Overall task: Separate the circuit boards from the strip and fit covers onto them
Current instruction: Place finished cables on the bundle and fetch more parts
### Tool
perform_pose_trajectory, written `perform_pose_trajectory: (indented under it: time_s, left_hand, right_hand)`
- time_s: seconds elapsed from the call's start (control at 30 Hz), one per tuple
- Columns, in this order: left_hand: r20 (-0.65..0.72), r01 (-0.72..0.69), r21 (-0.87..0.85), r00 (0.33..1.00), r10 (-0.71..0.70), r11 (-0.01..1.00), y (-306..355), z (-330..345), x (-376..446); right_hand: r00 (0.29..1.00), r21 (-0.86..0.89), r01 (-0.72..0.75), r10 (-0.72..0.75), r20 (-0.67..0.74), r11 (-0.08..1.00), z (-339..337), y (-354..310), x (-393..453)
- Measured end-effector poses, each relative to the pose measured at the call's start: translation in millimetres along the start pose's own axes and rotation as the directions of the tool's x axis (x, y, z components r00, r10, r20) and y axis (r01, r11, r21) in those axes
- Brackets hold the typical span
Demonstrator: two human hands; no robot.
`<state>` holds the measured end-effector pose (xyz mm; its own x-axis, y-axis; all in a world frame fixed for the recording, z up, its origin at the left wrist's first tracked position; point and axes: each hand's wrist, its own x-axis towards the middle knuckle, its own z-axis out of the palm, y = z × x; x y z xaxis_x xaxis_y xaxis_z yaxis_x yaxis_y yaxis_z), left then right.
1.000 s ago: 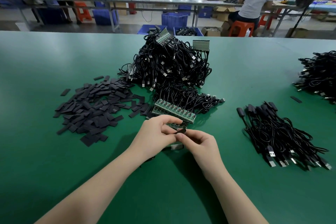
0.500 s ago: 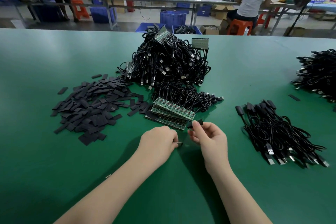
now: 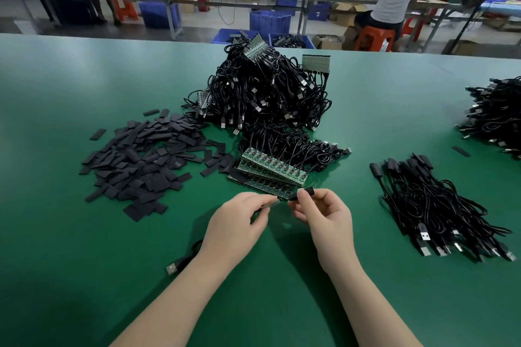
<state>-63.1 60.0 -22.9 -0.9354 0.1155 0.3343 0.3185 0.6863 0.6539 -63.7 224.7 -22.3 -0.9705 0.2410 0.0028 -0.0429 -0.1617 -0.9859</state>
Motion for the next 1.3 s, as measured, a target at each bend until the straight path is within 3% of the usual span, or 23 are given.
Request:
perform_pose_trajectory:
  time_s: [0.17, 0.57, 0.9, 1.3]
  left_hand:
    - [-0.09, -0.035, -0.031, 0.995, 0.032, 0.999, 5, -2, -3]
    - [-0.136, -0.081, -0.066, 0.988, 0.071, 0.995, 9, -1, -7]
    - [-0.155, -0.085, -0.064, 0.985, 0.075, 0.994, 10, 1, -6]
    - [-0.163, -0.114, -0.05, 0.981, 0.105, 0.992, 11, 0, -6]
  right_hand:
    - [1.0, 0.035, -0.016, 0.016, -0.012, 0.999, 4, 1, -5]
    - [0.997, -0.04, 0.074, -0.075, -0.023, 0.996, 6, 1, -8]
    - [1.0, 0.089, -0.004, 0.003, 0.011, 0.996, 8, 0, -9]
    - [0.999, 0.065, 0.0, -0.002, 0.035, 0.998, 7, -1, -9]
